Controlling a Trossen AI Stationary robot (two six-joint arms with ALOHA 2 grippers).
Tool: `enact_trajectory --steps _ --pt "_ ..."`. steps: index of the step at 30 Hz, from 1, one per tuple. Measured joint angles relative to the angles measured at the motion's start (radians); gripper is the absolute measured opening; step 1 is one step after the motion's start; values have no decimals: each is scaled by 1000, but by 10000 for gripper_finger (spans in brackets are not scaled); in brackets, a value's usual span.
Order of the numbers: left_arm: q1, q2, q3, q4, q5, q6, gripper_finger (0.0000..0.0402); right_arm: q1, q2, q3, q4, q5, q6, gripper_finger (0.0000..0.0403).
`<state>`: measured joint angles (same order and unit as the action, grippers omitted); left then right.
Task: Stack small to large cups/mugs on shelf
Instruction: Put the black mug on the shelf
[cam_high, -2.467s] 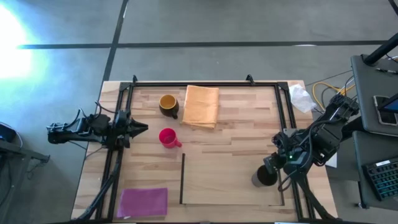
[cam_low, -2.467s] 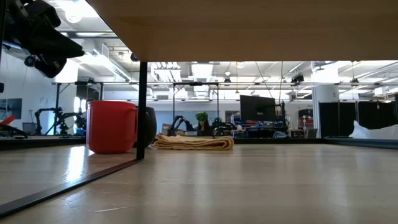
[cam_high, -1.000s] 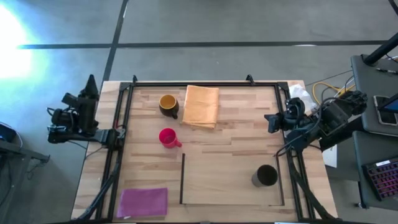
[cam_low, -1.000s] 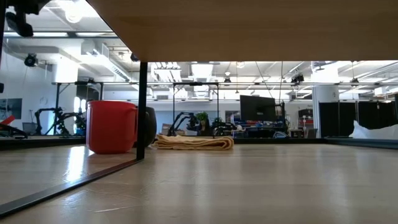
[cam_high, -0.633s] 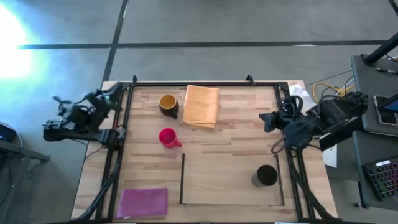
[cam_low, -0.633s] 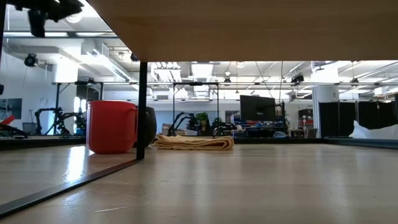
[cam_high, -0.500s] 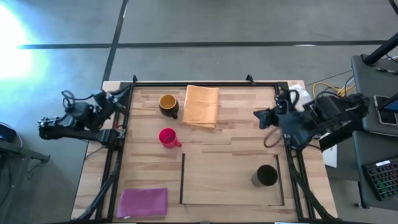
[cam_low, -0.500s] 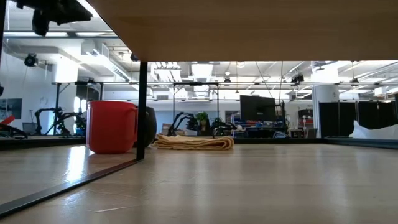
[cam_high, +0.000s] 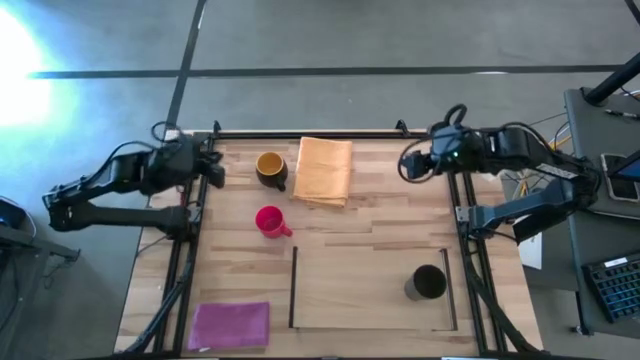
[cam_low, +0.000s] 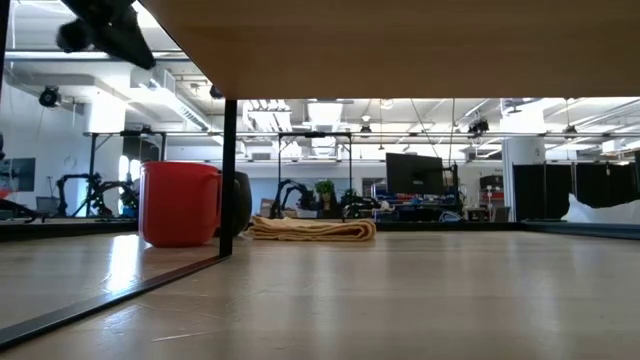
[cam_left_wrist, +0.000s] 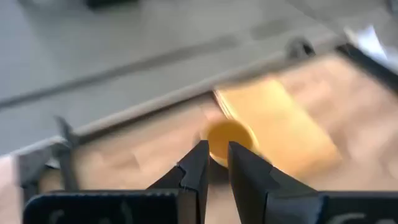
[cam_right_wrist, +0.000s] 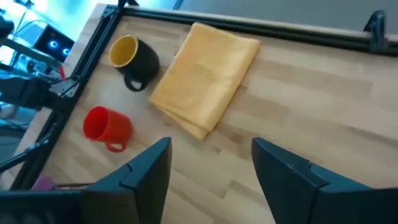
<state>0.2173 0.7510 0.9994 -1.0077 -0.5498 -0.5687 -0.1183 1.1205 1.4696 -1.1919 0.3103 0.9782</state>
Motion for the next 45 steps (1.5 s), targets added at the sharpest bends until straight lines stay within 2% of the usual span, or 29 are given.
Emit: enact_trajectory --steps 1,3,7,10,12,14,17,19,25,31,36,42,45 --pt "24 35 5 14 48 53 45 -10 1 0 -1 -1 -11 217" --pt "48 103 23 86 79 193 45 -29 2 0 0 -4 -32 217" --pt "50 217 87 211 80 225 45 -34 1 0 -3 -6 -44 217" --pt "76 288 150 193 98 285 45 -33 1 0 -19 -6 -44 217" --pt "153 344 185 99 113 281 45 -33 0 0 -34 -7 -40 217" --pt "269 406 209 43 225 312 45 -33 1 -1 -36 -7 -40 217" --pt "451 486 214 39 499 442 45 -33 2 -2 -36 -4 -42 217" --pt "526 524 230 39 576 504 45 -33 1 -2 -37 -3 -44 217" --pt "573 605 274 32 622 630 45 -53 42 -2 -37 -12 -89 217" --pt "573 690 271 25 628 662 52 -128 139 -2 -19 -82 -195 217" --pt "573 714 274 25 617 687 94 -160 159 -2 -5 -90 -244 217" --pt "573 706 278 27 531 679 165 -190 130 -2 -5 -113 -254 217" --pt "573 715 278 4 566 562 193 -210 121 -2 -5 -127 -252 217"
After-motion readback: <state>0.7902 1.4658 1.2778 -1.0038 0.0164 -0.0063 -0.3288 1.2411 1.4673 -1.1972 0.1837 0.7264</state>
